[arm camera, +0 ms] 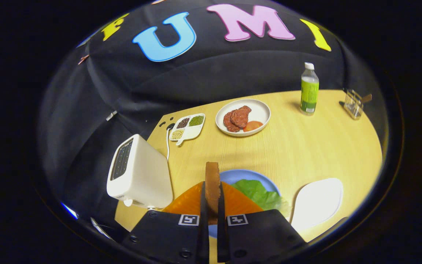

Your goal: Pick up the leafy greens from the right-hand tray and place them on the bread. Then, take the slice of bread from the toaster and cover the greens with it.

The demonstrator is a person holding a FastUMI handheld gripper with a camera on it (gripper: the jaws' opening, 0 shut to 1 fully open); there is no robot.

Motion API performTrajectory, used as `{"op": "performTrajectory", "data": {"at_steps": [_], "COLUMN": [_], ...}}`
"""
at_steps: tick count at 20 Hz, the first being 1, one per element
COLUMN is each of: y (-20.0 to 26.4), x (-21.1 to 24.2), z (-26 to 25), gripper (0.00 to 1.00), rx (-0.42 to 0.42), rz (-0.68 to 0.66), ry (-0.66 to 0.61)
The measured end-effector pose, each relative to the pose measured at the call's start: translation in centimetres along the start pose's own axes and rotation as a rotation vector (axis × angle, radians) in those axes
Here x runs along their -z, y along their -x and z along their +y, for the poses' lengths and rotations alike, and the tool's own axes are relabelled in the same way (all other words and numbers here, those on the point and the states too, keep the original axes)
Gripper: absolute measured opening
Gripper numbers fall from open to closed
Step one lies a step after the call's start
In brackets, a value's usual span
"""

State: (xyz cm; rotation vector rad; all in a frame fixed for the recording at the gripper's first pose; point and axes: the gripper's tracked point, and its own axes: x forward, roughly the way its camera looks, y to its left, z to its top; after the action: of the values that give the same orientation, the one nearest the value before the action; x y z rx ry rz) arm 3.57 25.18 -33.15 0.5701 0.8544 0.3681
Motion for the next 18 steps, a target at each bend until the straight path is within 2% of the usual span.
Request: {"op": "performTrajectory", "data": {"at_steps": [3, 7, 15, 18], "y": [-1.6, -1.7, -1.5, -1.8], "x": [1.8, 2.8, 3.1, 3.1], "z": [-1.5, -4.3, -7.2, -8.0], "gripper": [0.13, 0.13, 0.14, 0.18], "rx": [0.012, 0.033, 0.046, 0.062], "rz": [0.021, -0.006, -0.003, 0.007], "ry": [-0.111, -0.180, -0.101, -0.076]}}
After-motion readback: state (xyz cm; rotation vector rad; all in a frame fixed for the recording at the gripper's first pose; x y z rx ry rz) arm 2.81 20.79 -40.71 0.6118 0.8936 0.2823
